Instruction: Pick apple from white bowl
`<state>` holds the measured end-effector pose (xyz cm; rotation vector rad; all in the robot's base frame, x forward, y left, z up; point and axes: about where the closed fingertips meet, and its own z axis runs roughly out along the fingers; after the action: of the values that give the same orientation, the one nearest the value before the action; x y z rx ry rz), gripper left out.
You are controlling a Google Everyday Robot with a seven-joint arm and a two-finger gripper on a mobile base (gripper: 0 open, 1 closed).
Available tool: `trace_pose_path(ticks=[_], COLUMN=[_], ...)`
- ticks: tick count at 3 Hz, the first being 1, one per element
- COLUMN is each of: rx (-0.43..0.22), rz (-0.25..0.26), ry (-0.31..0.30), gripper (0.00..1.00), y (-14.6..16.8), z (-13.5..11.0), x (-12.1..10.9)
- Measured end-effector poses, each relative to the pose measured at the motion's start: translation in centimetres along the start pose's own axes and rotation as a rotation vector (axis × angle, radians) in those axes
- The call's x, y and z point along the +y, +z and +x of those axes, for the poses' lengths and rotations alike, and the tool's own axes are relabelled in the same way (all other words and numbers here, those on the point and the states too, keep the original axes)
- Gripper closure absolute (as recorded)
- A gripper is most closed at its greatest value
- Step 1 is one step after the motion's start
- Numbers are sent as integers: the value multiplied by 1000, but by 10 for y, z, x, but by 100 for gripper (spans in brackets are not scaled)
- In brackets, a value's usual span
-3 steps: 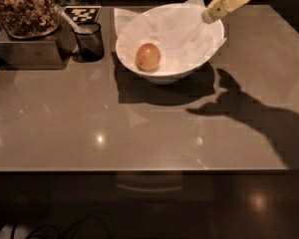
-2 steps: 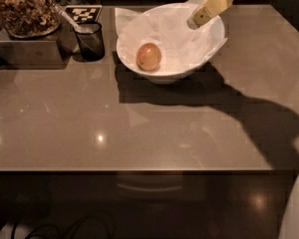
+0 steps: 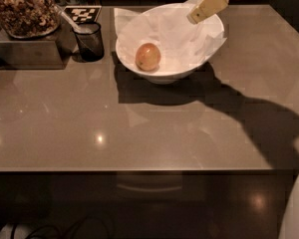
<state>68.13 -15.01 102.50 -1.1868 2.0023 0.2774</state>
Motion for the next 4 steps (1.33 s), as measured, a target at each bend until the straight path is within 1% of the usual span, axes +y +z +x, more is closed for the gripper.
trace_pose_path(ticks=[1,2,3,4], rx=[-10,-4,-1,-2], rz=[-25,-89,-142,-196], ry=[-8,-51,-80,-91], gripper=[33,31,30,28], y=[15,47,75,102], z=[-4,-14,-21,-22], x=[4,14,22,30])
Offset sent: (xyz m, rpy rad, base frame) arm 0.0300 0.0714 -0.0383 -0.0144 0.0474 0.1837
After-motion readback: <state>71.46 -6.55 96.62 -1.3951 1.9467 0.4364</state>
